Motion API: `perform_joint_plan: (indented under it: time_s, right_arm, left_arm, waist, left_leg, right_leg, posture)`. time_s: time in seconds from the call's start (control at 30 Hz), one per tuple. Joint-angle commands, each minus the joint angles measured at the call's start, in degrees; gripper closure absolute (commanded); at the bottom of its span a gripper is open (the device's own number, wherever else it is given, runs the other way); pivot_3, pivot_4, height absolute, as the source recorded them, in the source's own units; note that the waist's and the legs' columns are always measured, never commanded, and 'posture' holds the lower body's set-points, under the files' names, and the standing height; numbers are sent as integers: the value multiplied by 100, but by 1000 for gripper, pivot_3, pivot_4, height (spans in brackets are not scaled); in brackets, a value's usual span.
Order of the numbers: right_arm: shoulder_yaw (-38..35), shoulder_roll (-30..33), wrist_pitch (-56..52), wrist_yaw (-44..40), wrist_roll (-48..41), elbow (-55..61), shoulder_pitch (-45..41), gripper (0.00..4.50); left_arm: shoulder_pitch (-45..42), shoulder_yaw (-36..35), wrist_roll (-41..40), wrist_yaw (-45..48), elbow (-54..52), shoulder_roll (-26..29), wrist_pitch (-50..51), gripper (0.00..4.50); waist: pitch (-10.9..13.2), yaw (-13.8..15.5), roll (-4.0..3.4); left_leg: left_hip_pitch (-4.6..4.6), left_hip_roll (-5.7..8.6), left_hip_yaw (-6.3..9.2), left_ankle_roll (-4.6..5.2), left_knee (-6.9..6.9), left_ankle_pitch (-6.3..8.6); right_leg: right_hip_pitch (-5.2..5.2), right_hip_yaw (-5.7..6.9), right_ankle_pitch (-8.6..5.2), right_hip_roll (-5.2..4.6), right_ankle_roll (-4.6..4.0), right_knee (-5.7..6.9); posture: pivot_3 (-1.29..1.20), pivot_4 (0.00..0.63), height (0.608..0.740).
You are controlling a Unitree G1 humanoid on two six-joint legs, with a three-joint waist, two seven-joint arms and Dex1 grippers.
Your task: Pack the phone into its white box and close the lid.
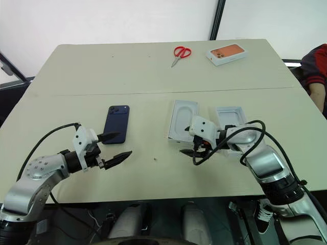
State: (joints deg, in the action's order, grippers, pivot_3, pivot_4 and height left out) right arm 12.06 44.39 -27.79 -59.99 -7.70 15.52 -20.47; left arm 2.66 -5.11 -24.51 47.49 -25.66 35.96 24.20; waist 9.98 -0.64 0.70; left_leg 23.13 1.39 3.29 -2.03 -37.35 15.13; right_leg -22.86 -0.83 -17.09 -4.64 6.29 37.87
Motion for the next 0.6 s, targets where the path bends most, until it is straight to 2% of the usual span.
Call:
perform_joint_plan:
  time_s: [0.03,0.13,0.23,0.43,0.6]
  right_arm:
    - [16,20,272,53,98,65,31,545]
    - [50,-14,329,93,144,-34,15,545]
    - [125,-45,459,133,239,-166,7,1366]
    - [209,-56,756,126,387,-285,9,4445]
    - [238,-11,1152,3,472,-311,6,4445]
  left_arm:
    - [-7,92,-157,154,-355,36,-131,0]
    - [-28,131,-153,203,-381,51,-145,0]
    - [-93,288,-65,281,-409,118,-185,0]
    - [-109,348,-11,255,-305,157,-224,0]
    - [-63,304,-3,215,-269,145,-210,0]
  waist:
    - [0,-10,0]
    - [0,-6,0]
    - [0,-3,0]
    - [0,-3,0]
    - [0,-5,0]
  left_leg:
    - [0,0,0,0,0,0]
    - [-1,-1,0,0,0,0]
    - [0,-1,0,0,0,0]
    - [-1,0,0,0,0,0]
    - [-1,-1,0,0,0,0]
  right_leg:
    - [0,0,0,0,0,0]
    - [0,-2,0,1,0,0]
    - [0,-2,0,0,0,0]
    - [0,-2,0,0,0,0]
    - [0,-1,0,1,0,0]
  posture:
    - [0,150,740]
    - [0,150,740]
    - [0,150,740]
    - [0,150,740]
    - [0,150,740]
